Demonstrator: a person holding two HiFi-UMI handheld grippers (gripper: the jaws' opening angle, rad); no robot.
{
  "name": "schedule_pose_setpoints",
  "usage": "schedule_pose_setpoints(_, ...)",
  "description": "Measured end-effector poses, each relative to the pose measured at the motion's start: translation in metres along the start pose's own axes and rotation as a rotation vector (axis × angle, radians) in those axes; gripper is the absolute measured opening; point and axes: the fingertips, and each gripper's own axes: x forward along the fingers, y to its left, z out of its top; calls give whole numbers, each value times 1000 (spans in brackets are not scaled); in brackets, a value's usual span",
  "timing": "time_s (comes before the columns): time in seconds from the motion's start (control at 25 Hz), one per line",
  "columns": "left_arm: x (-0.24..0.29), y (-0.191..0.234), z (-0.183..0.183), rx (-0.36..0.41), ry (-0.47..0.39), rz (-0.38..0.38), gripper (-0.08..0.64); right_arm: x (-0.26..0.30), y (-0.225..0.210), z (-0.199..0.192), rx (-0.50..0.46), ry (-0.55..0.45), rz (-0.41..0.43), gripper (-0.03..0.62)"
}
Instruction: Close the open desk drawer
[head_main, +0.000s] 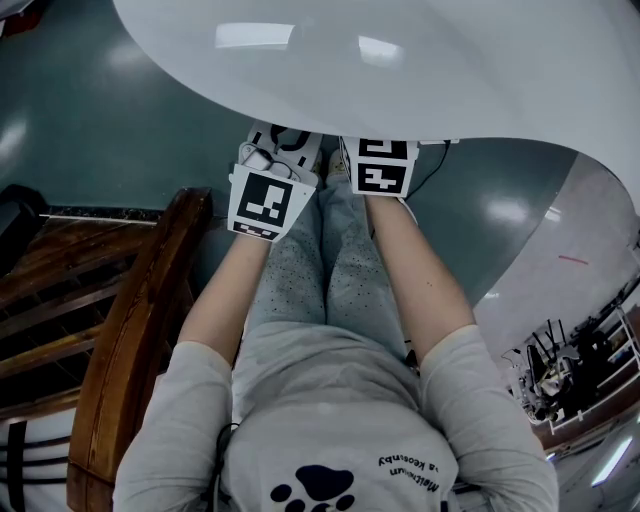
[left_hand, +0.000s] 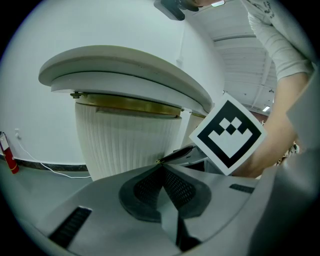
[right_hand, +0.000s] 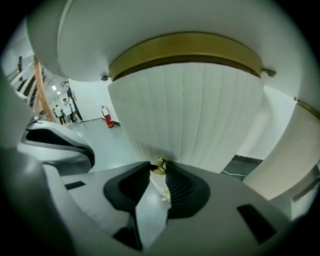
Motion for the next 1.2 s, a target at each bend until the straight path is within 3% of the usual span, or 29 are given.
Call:
schedule_pose_setpoints(0.68, 0, -6, 6, 7, -13, 4, 6, -28, 5, 6, 8, -76, -31, 106)
schedule_pose_setpoints(1.2, -13, -32, 6, 11, -27, 11, 6, -70, 12, -11, 19, -117, -23, 26)
